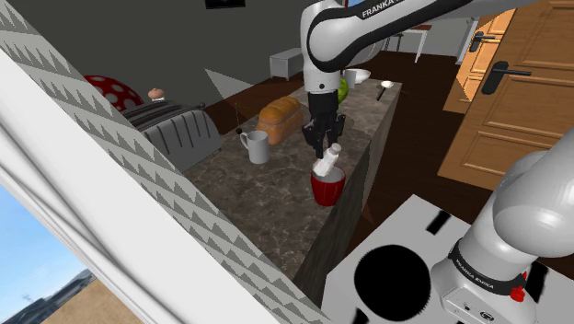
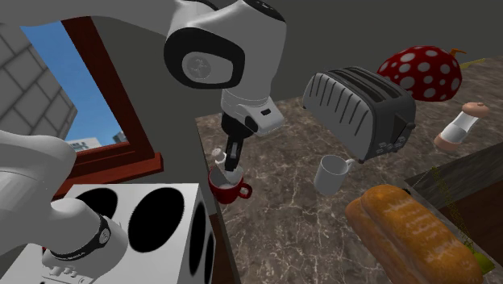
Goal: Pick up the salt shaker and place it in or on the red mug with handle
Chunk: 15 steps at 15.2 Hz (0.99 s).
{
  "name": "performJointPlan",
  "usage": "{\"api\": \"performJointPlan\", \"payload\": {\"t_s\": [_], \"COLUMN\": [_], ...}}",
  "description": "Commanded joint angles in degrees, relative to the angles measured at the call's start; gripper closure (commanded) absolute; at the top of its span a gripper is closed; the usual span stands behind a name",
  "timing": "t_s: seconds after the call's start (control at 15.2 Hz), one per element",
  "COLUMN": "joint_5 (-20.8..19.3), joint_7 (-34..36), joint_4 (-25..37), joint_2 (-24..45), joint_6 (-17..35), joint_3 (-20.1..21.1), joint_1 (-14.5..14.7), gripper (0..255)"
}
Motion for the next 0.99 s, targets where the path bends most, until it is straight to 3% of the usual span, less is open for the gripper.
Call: {"api": "performJointPlan", "payload": {"t_s": [0.0,0.07,0.4,0.66,0.92], "joint_5": [0.0,0.0,0.0,-0.5,-0.5], "joint_7": [0.0,0.0,0.0,0.2,0.2], "joint_4": [0.0,0.0,0.0,7.3,7.3], "joint_2": [0.0,0.0,0.0,0.1,0.1], "joint_6": [0.0,0.0,0.0,-7.3,-7.3], "joint_3": [0.0,0.0,0.0,-0.5,-0.5], "joint_1": [0.0,0.0,0.0,-0.3,-0.3], "gripper": [255,0,0,0,0]}}
